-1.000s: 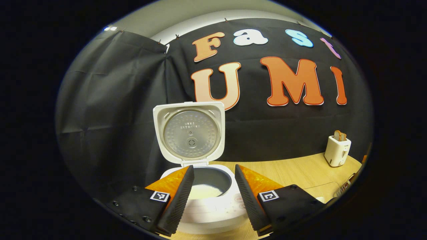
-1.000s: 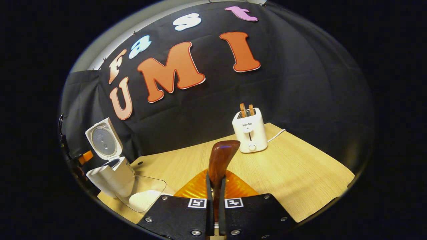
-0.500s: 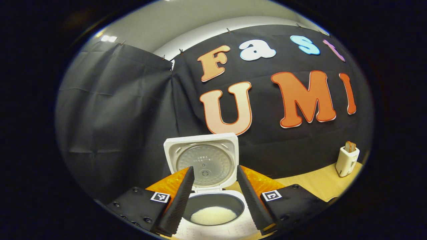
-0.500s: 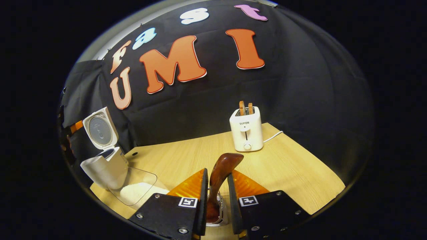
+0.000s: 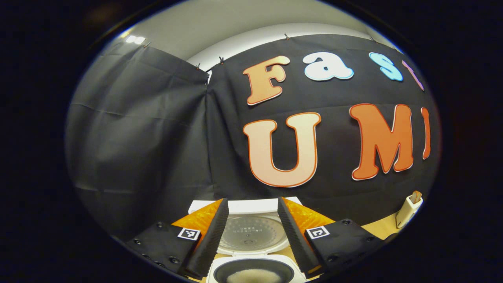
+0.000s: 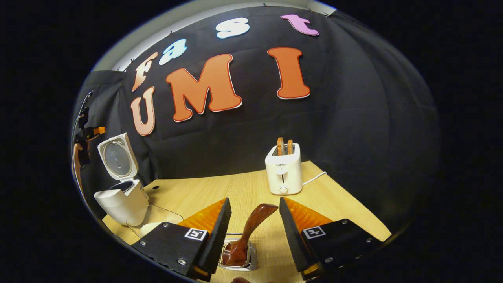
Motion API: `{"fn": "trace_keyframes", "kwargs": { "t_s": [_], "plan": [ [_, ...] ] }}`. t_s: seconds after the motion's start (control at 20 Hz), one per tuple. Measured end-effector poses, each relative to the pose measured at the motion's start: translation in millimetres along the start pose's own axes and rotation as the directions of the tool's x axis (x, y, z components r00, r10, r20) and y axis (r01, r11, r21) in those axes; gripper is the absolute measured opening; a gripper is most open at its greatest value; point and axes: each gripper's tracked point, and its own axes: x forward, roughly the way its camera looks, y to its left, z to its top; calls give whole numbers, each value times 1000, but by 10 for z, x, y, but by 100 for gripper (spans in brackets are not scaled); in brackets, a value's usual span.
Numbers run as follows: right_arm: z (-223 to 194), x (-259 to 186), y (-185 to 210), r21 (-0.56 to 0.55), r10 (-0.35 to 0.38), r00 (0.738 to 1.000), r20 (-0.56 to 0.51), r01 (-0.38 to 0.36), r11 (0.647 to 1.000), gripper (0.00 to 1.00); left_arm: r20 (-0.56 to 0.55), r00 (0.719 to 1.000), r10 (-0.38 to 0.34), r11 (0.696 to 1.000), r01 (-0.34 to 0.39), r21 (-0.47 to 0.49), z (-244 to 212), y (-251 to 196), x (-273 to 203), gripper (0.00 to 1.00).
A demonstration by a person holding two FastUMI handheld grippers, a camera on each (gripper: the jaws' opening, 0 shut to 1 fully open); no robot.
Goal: Close the left gripper, press the button to open the rice cooker; take a wooden spoon from the chopstick holder with the right hand, scoop a spoonful of rice and pour it into the rice cooker, then put the wooden spoon back into the chopstick holder.
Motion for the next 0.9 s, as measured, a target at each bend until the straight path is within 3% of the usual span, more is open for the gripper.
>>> {"fn": "trace_keyframes", "kwargs": {
  "t_s": [0.2,0.55,0.7,0.9],
  "plan": [
    [315,-98,-33,-22,-16,997,69,18,1000,75,-31,999,20,999,-21,-33,85,75,469,80],
    [680,-337,-101,-52,-56,986,160,65,997,78,-265,964,-10,988,-31,-151,-373,181,1096,80],
    [725,-374,-147,-46,-69,982,174,78,996,78,-320,947,40,992,-77,-105,-534,303,1166,80],
    [679,-352,-155,-26,-69,985,160,74,997,78,-379,925,15,999,-29,-32,-586,246,1125,80]
  ]
}}
